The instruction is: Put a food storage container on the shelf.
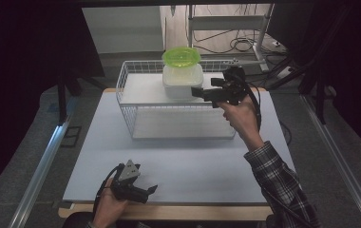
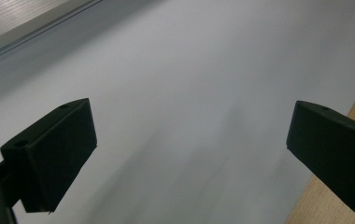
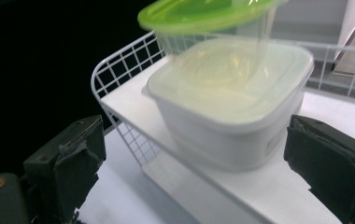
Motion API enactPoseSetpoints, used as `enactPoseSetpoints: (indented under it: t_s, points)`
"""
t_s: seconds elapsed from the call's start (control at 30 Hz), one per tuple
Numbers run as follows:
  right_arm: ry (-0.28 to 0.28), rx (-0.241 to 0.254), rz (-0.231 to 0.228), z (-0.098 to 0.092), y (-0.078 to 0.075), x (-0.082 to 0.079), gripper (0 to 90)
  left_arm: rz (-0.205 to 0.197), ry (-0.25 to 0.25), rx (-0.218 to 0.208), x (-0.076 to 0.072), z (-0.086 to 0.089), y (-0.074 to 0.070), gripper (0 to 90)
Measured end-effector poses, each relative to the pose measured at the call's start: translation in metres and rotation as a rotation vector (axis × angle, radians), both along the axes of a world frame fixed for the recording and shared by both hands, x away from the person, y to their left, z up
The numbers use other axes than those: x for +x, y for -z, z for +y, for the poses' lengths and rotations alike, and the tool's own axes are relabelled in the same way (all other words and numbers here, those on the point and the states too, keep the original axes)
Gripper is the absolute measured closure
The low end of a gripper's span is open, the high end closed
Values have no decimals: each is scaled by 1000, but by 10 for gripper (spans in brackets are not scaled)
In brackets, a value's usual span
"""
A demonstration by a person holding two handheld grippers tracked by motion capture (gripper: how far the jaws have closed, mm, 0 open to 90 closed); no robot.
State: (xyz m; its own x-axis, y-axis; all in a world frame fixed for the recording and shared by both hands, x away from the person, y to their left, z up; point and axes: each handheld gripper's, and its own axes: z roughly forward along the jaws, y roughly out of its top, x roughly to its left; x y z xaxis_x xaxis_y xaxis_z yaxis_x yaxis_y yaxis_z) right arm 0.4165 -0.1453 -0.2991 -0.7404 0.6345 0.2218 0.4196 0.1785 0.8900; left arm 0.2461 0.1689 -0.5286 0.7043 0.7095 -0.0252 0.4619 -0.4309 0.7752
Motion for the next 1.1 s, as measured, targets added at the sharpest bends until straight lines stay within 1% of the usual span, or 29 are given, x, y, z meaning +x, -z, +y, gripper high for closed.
enactPoseSetpoints:
  t_s: [0.1, 0.33, 0.4, 0.47, 0.6, 0.63, 0.83, 0.87, 0.9, 0.93, 1.0, 1.03, 1.07, 1.1]
  points:
    - [-6, -10, -5, -1, 6, -6, 57, 0, -1, -1, 0, 0, 0, 14]
    - [-26, -18, -9, -4, 21, -19, 52, 0, 0, 0, 0, 0, 1, 13]
    - [-26, -15, -11, -4, 27, -23, 48, 1, -1, 0, 0, -1, 1, 13]
    - [-23, -17, -13, -5, 29, -25, 46, 1, -1, 1, 0, 0, 1, 13]
    - [-24, -28, -16, -6, 38, -29, 39, 0, 0, 4, 0, -1, 1, 13]
    - [-24, -31, -15, -6, 41, -30, 39, 0, 3, 11, 0, 0, 1, 13]
    - [-26, -54, -21, -8, 55, -35, 39, 15, 2, 15, 1, -1, 2, 8]
    - [-26, -59, -19, -8, 58, -36, 39, 16, 2, 16, 1, -1, 2, 7]
    - [-26, -65, -3, -9, 64, -37, 39, 17, 1, 17, 1, -1, 2, 5]
    - [-26, -65, -3, -9, 64, -37, 39, 19, 0, 16, 1, -1, 2, 5]
    - [-27, -61, 17, -9, 70, -39, 39, 24, -4, 5, 1, -1, 2, 5]
    - [-29, -56, 32, -10, 75, -40, 39, 29, -5, 3, 1, -1, 1, 5]
    - [-29, -56, 32, -10, 75, -40, 39, 29, -5, 3, 1, -1, 1, 6]
    - [-26, -57, 36, -11, 80, -41, 39, 29, -5, 2, 1, -1, 1, 6]
